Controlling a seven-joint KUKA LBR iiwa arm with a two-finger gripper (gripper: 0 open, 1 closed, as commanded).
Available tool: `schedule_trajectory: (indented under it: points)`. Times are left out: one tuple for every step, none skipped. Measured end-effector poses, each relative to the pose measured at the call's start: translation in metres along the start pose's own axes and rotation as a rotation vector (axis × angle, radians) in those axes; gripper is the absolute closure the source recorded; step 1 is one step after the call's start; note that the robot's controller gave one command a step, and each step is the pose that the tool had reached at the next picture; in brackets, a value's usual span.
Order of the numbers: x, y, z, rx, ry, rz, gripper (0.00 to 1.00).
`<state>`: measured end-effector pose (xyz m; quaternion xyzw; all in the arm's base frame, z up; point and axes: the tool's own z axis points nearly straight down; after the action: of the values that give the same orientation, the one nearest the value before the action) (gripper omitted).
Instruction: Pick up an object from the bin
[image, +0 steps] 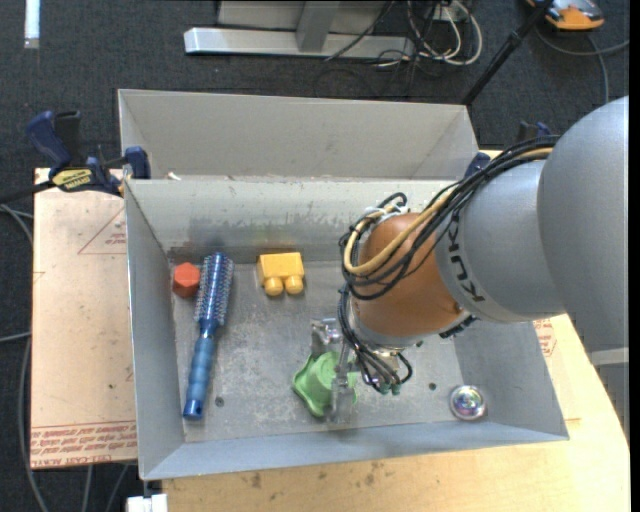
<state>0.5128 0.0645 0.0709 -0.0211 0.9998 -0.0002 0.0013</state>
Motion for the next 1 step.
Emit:
schedule_trajectory:
  points:
    - [-0.0021,0.0037,-0.0036,-0.002,-0.005,-0.005,1.0]
